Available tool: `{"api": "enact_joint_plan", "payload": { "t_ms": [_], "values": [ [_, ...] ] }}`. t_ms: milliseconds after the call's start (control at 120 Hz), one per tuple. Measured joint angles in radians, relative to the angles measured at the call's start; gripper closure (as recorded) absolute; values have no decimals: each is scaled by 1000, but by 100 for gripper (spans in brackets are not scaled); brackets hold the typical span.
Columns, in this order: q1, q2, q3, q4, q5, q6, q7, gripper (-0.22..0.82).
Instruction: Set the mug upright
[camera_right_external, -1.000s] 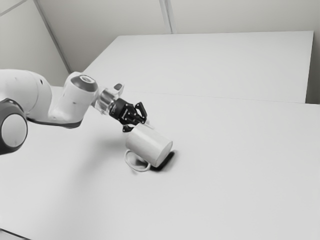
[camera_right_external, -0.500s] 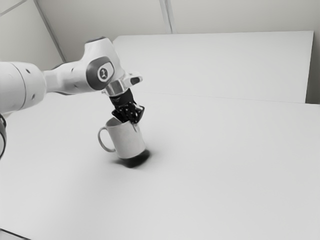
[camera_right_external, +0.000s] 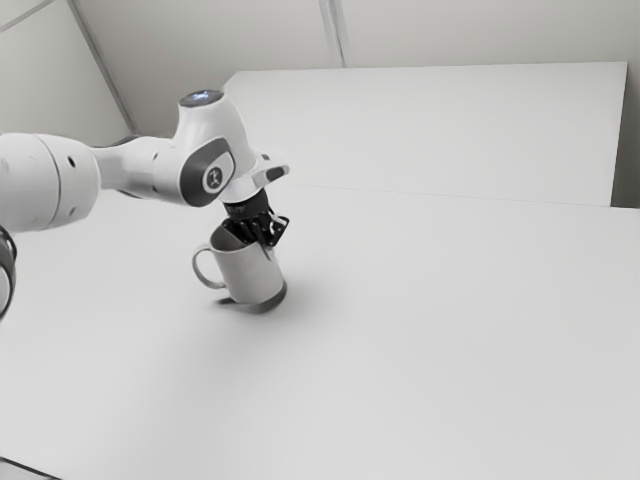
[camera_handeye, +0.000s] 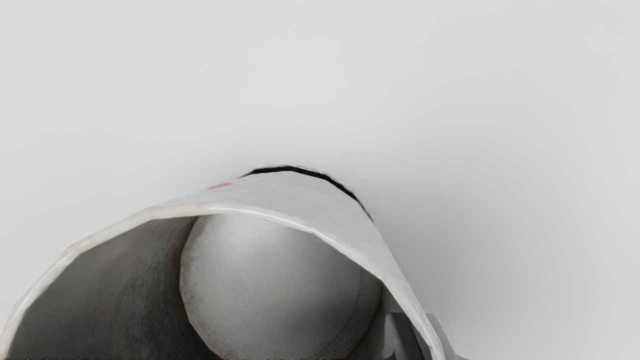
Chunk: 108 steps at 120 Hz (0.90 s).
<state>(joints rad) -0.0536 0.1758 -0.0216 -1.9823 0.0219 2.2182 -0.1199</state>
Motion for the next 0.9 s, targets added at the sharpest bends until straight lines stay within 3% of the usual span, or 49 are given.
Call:
{"api": "enact_joint_plan", "payload": {
  "t_ms": [167, 350, 508, 675, 900],
  "values": [
    [-1, 3, 0, -37, -7, 50, -26, 79],
    [-10, -6, -18, -36, 2, 61, -40, 38],
    [-6, -45, -17, -36, 3, 44, -48, 18],
    [-1, -112, -11, -31, 4, 18, -52, 8],
    [-11, -162, -11, 28, 49, -61, -37, 3]
  ]
}}
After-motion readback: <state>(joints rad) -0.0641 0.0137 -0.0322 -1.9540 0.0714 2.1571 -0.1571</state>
